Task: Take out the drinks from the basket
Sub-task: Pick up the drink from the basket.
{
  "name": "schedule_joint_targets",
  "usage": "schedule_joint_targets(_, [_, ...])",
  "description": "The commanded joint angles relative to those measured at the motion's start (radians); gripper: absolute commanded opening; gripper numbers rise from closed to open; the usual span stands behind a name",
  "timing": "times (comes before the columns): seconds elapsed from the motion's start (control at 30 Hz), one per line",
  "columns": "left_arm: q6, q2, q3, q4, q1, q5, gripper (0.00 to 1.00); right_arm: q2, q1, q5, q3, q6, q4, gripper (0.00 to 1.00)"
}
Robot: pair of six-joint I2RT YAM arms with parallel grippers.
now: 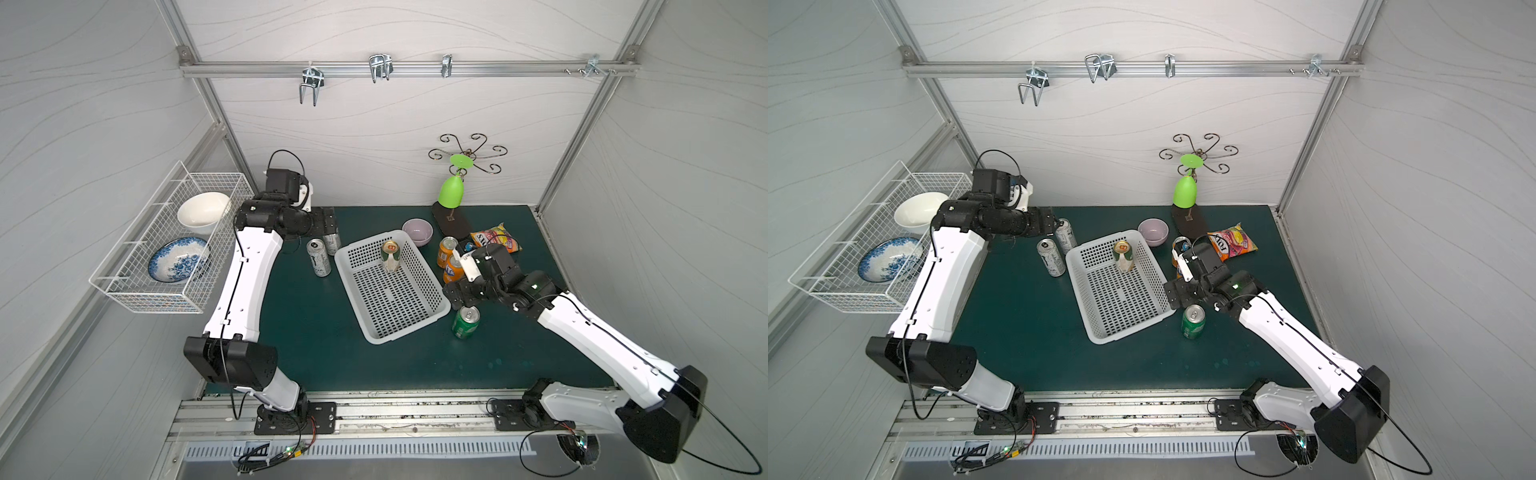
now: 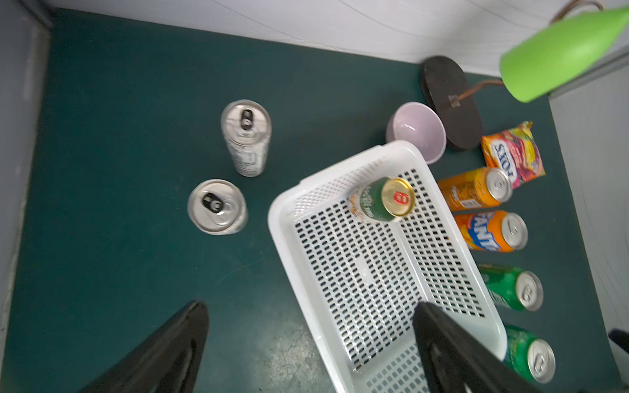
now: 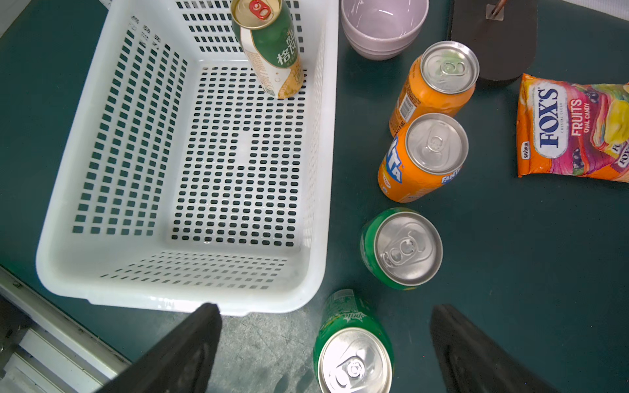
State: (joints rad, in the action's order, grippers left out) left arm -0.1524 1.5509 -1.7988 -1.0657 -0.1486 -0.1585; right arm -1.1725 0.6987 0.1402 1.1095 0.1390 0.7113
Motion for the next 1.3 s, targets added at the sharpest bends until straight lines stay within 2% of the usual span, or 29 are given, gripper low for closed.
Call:
schedule_joint_targets(0.0, [-0.023, -0.012, 0.039, 0.076, -0.081, -0.024, 0.98, 0.005, -0.006, -0.013, -0.004, 0.016, -0.022, 0.99])
schedule_joint_targets(0.13, [-0.028, 0.033, 0.037, 0.095, -0.156, -0.001, 0.99, 0.015, -0.006, -0.017, 0.001, 0.016, -0.013, 0.99])
schedule_joint_targets(0.33, [-0.022, 0.128, 0.001, 0.110, -0.218, 0.055, 0.99, 0.038, -0.006, -0.016, -0.011, 0.026, -0.010, 0.99])
schedule_joint_targets(0.47, [-0.012, 0.211, -0.039, 0.110, -0.242, 0.086, 0.99, 0.046, -0.006, -0.013, -0.016, 0.030, -0.012, 0.99])
schedule_joint_targets(0.87, [0.038, 0.525, -0.306, 0.015, -0.299, 0.175, 0.99, 0.049, -0.007, 0.002, -0.011, 0.031, 0.000, 0.99])
schedule_joint_targets(1.27, [0.054, 0.702, -0.403, -0.012, -0.334, 0.222, 0.99, 0.035, -0.008, 0.007, 0.003, 0.025, -0.001, 0.99])
